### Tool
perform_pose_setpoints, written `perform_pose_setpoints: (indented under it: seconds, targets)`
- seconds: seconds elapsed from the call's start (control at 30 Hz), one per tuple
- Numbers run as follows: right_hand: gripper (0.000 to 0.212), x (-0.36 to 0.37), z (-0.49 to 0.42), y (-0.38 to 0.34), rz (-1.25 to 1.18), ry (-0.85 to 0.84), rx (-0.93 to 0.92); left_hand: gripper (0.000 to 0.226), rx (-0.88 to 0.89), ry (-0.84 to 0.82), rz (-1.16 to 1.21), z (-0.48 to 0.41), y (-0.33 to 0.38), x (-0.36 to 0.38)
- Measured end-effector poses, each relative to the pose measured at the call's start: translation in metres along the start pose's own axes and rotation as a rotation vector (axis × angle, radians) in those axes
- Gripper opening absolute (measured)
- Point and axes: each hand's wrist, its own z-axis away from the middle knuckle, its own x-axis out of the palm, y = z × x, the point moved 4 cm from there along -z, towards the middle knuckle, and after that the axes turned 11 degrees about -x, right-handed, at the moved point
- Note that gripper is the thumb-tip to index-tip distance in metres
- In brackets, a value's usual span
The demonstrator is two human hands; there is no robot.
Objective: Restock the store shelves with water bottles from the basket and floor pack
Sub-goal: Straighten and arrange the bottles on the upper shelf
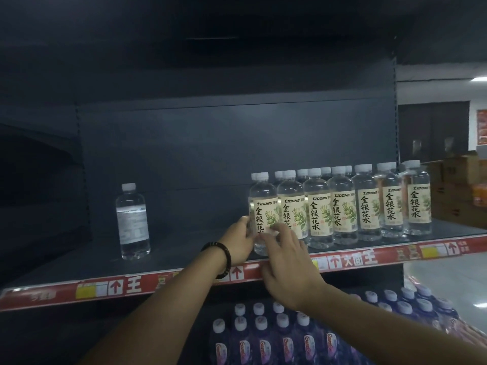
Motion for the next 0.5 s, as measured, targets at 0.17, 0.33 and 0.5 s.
perform_pose_setpoints:
  seconds: [0.17,0.33,0.5]
  targets:
    - [0.034,0.005,-0.042,-0.033,-0.257,0.133,-0.012,0.043,0.01,0.274,-0.028,0.012,-0.044,-0.047]
    - [0.019,0.043,-0.101,-0.079,-0.723,0.137,0.153,0.035,-0.003,0.67,-0.011,0.043,-0.11,-0.122]
    - [0.027,0.096,-0.163,-0.125,-0.943,0.011,0.264,0.044,-0.192,0.816,-0.062,0.063,-0.177,-0.171]
